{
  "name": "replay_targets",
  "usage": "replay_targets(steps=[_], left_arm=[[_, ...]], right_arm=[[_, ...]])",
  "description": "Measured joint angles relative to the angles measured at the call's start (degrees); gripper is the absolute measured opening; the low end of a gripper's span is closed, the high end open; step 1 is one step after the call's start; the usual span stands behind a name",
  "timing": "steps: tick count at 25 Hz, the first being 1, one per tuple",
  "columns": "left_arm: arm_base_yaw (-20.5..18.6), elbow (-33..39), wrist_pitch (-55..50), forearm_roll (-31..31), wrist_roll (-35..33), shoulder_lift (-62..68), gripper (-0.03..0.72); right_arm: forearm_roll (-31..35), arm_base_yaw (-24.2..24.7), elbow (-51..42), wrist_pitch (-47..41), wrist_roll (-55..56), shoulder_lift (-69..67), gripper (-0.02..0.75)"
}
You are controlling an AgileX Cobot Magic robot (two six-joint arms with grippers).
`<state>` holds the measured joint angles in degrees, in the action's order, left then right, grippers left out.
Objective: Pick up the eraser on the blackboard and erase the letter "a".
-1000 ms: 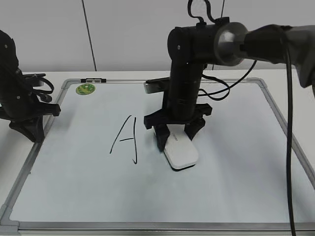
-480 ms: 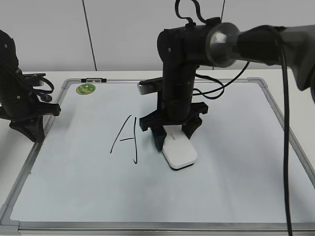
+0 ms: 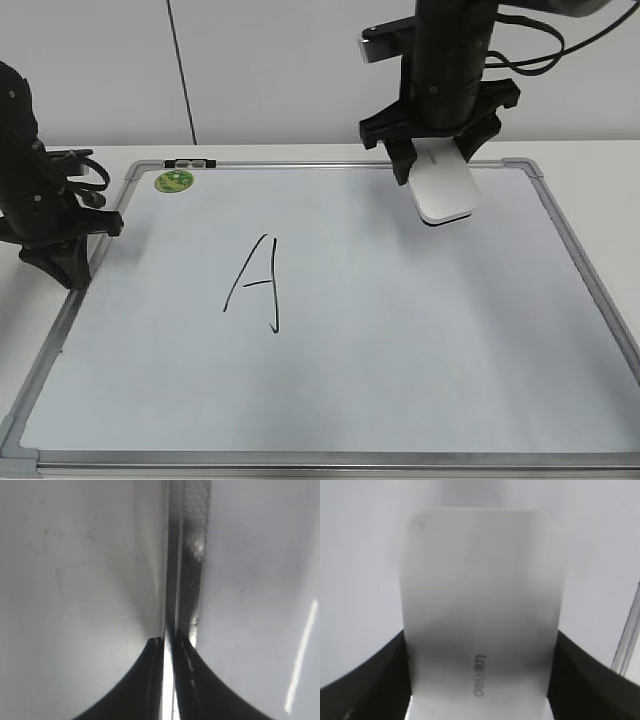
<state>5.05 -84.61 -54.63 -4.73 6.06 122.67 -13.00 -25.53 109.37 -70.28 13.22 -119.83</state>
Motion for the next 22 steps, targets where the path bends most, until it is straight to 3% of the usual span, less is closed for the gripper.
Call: replay_targets(steps=[12, 22], left_arm=[[0.0, 0.0, 0.0, 0.0, 0.0, 0.0, 0.054], [0.0, 0.0, 0.0, -0.2, 0.0, 0.0, 0.054]], right_arm=[[-0.4, 15.0, -15.0, 0.0, 0.3, 7.0, 0.526], [3.4, 17.6, -19.6, 0.1, -6.0, 7.1, 0.526]])
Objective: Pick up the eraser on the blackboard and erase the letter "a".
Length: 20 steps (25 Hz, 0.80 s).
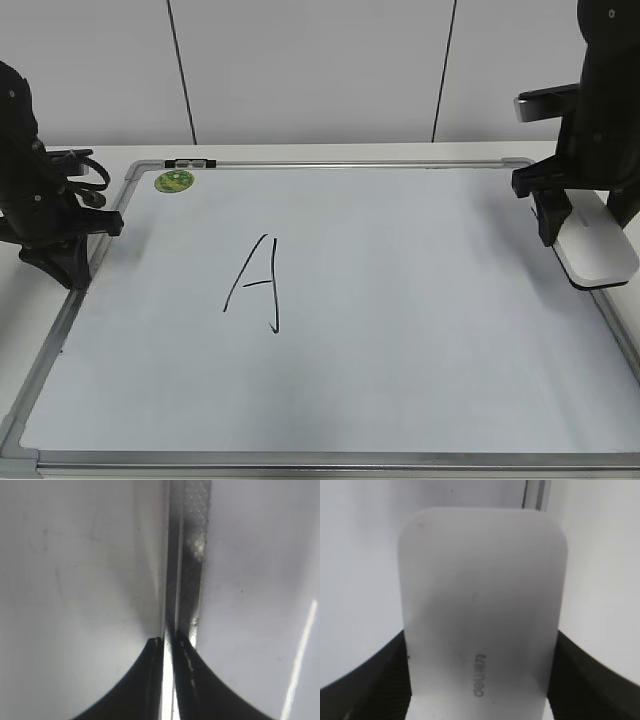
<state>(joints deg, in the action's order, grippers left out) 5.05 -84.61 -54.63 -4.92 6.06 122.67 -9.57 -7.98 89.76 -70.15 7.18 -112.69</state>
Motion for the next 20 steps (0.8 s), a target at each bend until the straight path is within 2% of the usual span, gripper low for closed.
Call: replay_targets(steps=[8, 20], left_arm=[[0.0, 0.0, 0.0, 0.0, 0.0, 0.0, 0.054], [0.0, 0.0, 0.0, -0.3, 0.0, 0.0, 0.055]], right_arm=[[2.8, 4.1, 0.2, 0.2, -0.5, -4.4, 0.526], [4.6, 4.2, 4.3, 0.4, -1.0, -9.2, 0.526]])
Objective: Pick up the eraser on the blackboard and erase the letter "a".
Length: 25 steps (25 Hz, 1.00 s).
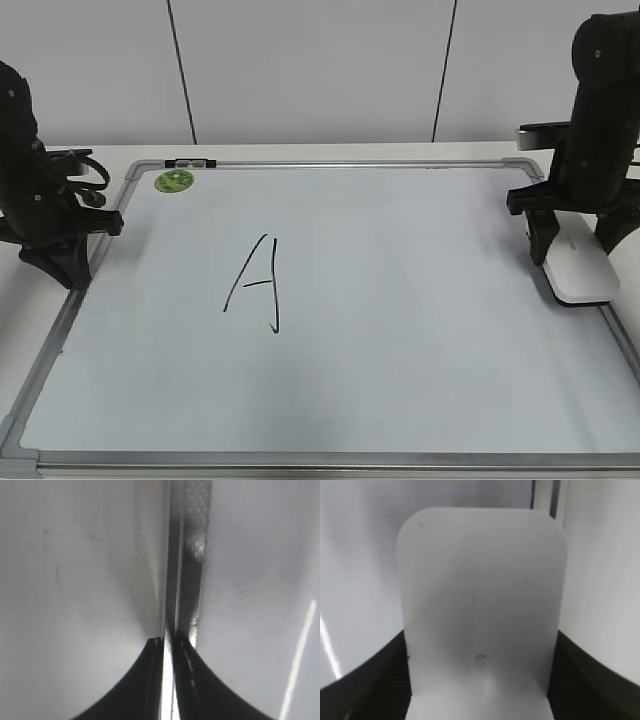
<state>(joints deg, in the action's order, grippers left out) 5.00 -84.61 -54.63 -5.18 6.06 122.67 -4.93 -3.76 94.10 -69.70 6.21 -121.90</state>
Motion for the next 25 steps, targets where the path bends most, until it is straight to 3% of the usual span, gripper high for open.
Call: replay_targets(steps=[9, 25], left_arm=[[0.0, 0.0, 0.0, 0.0, 0.0, 0.0, 0.055], [-0.1, 0.0, 0.0, -0.1, 0.0, 0.0, 0.055]], right_arm=[[4.1, 0.0, 0.6, 0.0, 0.0, 0.0, 0.526], [2.4, 1.5, 0.6, 0.0, -2.8, 0.0, 0.526]])
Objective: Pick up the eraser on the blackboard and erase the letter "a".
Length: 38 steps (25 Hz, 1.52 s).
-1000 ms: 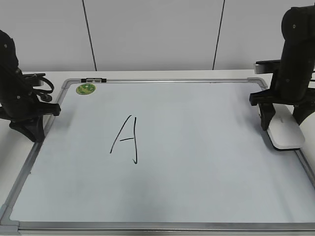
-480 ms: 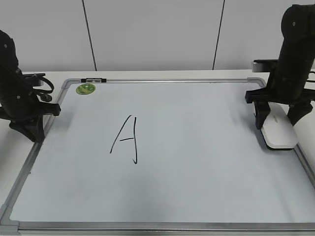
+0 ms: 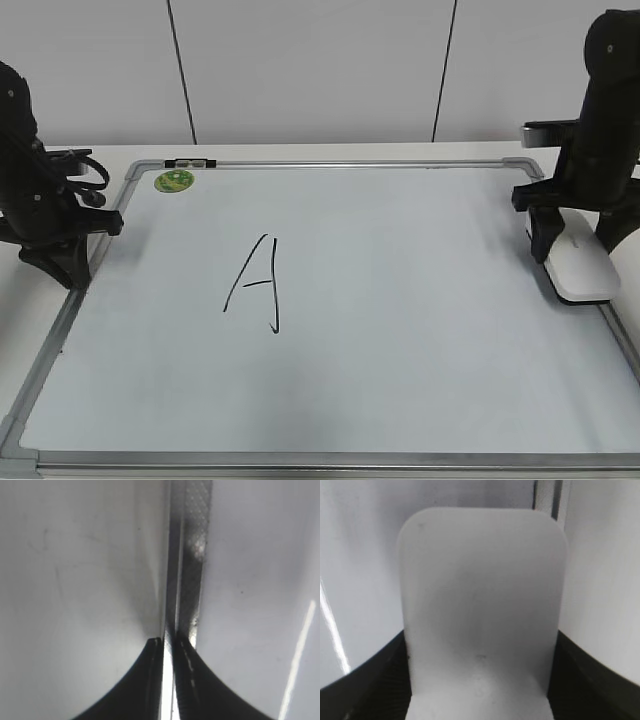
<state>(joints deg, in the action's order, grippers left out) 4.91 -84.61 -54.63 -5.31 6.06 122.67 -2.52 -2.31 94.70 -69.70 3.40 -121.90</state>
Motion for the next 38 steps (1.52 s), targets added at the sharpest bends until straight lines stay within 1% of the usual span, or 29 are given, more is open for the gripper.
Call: replay_targets(steps=[10, 27, 29, 30, 32, 33, 38], left_arm=[[0.0, 0.0, 0.0, 0.0, 0.0, 0.0, 0.055], [0.0, 0.0, 0.0, 0.0, -0.1, 0.0, 0.055], [0.0, 0.0, 0.0, 0.0, -0.1, 0.0, 0.055], [0.0, 0.0, 0.0, 0.0, -0.1, 0.0, 0.055], [0.0, 0.0, 0.0, 0.0, -0.1, 0.0, 0.055], [0.0, 0.0, 0.0, 0.0, -0.1, 0.0, 0.055], [0.0, 0.0, 0.0, -0.1, -0.1, 0.0, 0.055]], right_arm=[[2.8, 1.4, 0.0, 1.8, -4.5, -1.0, 0.525], [3.5, 1.5, 0.9, 1.8, -4.7, -3.7, 0.526], [3.5, 1.5, 0.9, 1.8, -4.7, -3.7, 0.540], [3.5, 1.5, 0.9, 1.8, -4.5, -3.8, 0.561], [3.5, 1.5, 0.9, 2.1, -3.9, -4.0, 0.633], [3.5, 1.5, 0.9, 2.1, -3.4, -4.0, 0.647], [3.4, 1.5, 2.8, 1.1, -2.7, -4.0, 0.670]])
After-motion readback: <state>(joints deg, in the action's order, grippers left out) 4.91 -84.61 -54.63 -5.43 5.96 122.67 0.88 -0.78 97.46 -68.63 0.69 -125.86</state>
